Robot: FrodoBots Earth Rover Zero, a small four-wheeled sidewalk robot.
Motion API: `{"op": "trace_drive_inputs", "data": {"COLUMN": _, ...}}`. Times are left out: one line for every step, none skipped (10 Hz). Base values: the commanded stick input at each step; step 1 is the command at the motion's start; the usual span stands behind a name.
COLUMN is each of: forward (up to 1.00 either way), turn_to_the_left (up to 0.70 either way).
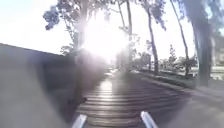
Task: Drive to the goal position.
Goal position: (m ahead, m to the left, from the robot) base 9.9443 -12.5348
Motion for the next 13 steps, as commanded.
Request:
{"op": "trace_drive_inputs", "data": {"forward": 0.92, "turn_to_the_left": 0.0}}
{"op": "trace_drive_inputs", "data": {"forward": 0.93, "turn_to_the_left": 0.0}}
{"op": "trace_drive_inputs", "data": {"forward": 0.96, "turn_to_the_left": 0.0}}
{"op": "trace_drive_inputs", "data": {"forward": 0.98, "turn_to_the_left": 0.0}}
{"op": "trace_drive_inputs", "data": {"forward": 0.98, "turn_to_the_left": 0.0}}
{"op": "trace_drive_inputs", "data": {"forward": 0.98, "turn_to_the_left": 0.0}}
{"op": "trace_drive_inputs", "data": {"forward": 0.98, "turn_to_the_left": 0.28}}
{"op": "trace_drive_inputs", "data": {"forward": 0.98, "turn_to_the_left": 0.37}}
{"op": "trace_drive_inputs", "data": {"forward": 0.98, "turn_to_the_left": 0.33}}
{"op": "trace_drive_inputs", "data": {"forward": 0.98, "turn_to_the_left": 0.23}}
{"op": "trace_drive_inputs", "data": {"forward": 0.98, "turn_to_the_left": 0.05}}
{"op": "trace_drive_inputs", "data": {"forward": 0.98, "turn_to_the_left": 0.0}}
{"op": "trace_drive_inputs", "data": {"forward": 0.98, "turn_to_the_left": 0.0}}
